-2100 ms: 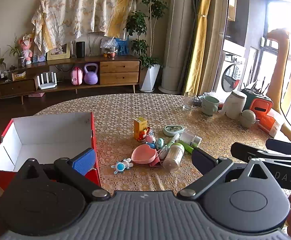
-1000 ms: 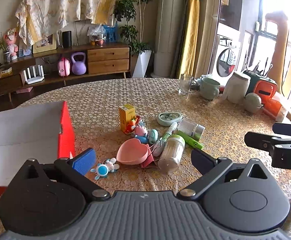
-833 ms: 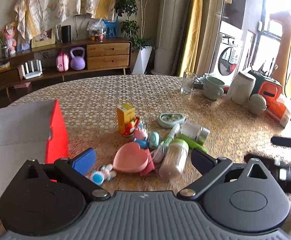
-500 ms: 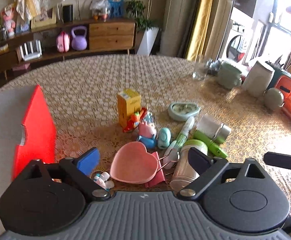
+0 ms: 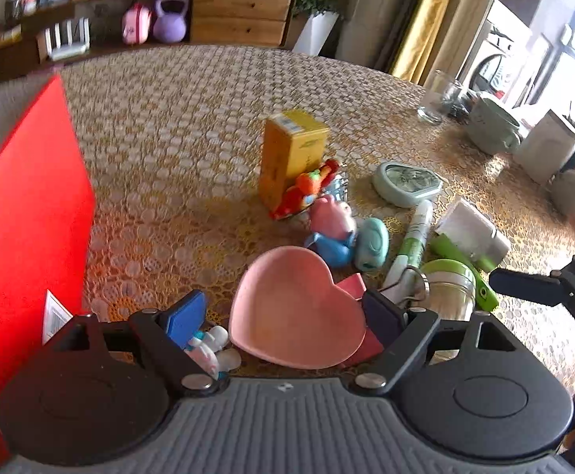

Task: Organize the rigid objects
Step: 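Reach the left tool to the pink heart dish while the right tool reaches the toothpick jar, then grasp the pink heart dish with the left tool while the right tool grasps the toothpick jar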

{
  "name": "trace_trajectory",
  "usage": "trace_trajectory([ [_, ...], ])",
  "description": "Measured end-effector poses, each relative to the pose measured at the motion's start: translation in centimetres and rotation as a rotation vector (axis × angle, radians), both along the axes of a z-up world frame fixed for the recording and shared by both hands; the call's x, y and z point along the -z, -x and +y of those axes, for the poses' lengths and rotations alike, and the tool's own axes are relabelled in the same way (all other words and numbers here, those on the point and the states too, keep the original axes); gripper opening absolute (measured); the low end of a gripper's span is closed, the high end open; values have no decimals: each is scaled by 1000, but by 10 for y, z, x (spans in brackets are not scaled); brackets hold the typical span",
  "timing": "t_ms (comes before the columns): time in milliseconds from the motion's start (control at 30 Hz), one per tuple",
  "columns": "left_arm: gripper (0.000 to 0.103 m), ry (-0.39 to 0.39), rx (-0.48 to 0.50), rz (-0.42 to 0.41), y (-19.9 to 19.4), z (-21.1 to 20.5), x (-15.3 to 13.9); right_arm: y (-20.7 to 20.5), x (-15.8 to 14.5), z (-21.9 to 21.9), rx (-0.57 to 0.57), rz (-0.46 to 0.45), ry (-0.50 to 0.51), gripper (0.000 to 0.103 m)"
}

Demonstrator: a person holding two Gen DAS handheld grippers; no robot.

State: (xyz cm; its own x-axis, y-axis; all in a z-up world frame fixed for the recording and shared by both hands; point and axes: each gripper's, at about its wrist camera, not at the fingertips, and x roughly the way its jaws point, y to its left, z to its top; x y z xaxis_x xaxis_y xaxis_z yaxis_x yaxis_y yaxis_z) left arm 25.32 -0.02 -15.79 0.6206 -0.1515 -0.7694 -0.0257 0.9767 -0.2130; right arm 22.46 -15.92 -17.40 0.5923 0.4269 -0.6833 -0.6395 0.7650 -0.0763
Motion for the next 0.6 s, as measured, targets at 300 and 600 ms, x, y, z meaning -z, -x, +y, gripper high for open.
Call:
trace_trajectory([
  [300,83,1,9,-15,0,3,5,-12,17,-1,-3,49,-16,89],
  [600,70,-12,11,-20,0,3,4,-8,15,-4,39,52,-16,88],
])
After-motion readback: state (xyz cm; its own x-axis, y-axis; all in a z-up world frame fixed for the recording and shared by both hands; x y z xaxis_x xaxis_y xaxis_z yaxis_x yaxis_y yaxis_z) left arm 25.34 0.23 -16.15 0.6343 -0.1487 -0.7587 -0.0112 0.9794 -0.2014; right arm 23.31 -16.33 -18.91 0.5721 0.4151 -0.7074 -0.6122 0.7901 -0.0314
